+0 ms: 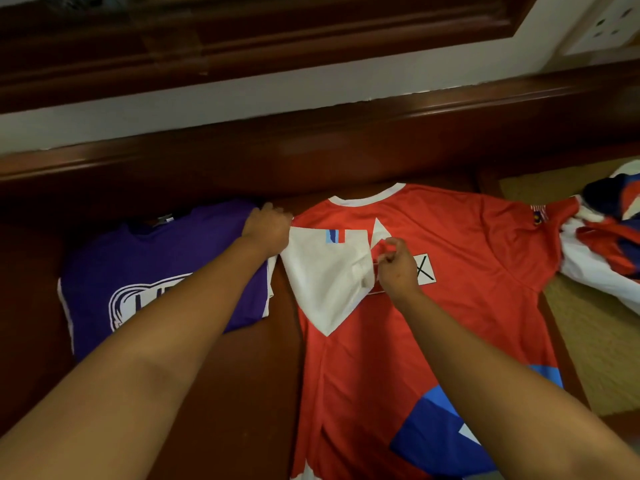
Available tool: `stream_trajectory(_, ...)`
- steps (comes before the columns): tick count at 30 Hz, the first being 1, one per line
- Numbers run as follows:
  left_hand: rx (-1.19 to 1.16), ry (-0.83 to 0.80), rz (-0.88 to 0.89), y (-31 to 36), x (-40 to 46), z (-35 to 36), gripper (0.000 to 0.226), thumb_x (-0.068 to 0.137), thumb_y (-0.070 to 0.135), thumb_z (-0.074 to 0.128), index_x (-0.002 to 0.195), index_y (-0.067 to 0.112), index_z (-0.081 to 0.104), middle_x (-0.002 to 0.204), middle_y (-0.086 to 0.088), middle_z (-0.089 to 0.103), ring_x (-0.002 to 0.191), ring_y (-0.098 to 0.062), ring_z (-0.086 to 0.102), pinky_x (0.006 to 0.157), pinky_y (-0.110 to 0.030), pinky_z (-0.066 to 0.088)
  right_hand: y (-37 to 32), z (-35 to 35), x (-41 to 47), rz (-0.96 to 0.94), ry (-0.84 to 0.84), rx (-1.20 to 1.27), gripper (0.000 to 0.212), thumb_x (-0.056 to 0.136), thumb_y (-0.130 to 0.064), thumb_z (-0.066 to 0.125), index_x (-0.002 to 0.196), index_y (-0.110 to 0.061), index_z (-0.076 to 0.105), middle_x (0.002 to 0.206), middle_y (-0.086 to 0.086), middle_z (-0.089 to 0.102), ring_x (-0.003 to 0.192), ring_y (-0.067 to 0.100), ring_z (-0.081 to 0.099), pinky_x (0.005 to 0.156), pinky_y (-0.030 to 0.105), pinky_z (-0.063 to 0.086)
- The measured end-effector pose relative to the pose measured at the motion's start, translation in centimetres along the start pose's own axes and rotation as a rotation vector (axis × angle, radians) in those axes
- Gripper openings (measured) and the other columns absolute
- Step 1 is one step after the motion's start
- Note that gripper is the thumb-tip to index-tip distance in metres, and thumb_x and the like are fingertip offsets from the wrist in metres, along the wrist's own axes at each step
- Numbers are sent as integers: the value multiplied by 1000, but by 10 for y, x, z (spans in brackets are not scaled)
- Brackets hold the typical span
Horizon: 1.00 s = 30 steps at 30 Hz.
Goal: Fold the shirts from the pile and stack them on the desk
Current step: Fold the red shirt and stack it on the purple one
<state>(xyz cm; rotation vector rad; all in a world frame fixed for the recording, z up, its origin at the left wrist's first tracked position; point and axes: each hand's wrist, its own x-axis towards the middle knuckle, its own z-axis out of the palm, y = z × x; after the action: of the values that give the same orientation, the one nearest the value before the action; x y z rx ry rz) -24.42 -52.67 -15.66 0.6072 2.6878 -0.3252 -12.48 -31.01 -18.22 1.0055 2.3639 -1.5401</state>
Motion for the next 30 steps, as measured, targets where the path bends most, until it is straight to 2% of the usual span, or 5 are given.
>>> stream_trajectory(7,-221,34,131,56,13,14,40,97,24,47,137,19,47,141,-8,48,130,-29,40,108,-43,30,30,9,-36,-275,-84,-273,10,86,-1,54,87,-1,64,87,11,65,82,26,57,68,31,39)
stream_trajectory(13,-348,5,122,89,31,15,34,96,28,51,127,13,54,131,-11,55,123,-30,46,106,-43,34,36,27,-40,-99,-130,-574,21,85,-30,65,95,-12,65,98,7,67,98,28,57,80,34,45)
stream_trajectory(20,-476,99,20,87,40,13,22,98,20,46,109,9,62,110,-12,65,102,-30,59,89,-40,45,37,5,-37,28,-144,-132,29,83,2,51,69,-21,59,82,2,67,85,24,63,73,28,47)
stream_trajectory(26,-632,9,74,90,40,12,16,93,34,57,88,19,59,87,1,61,82,-19,58,75,-30,42,36,24,-34,10,-136,-444,29,84,-43,64,89,-15,62,98,10,67,99,32,57,86,36,45)
stream_trajectory(30,-680,-6,84,93,43,12,14,94,24,56,83,17,60,88,-7,66,83,-23,61,74,-28,44,36,33,-33,-52,-86,-578,31,87,-36,59,101,-9,63,108,13,63,107,34,53,89,36,42)
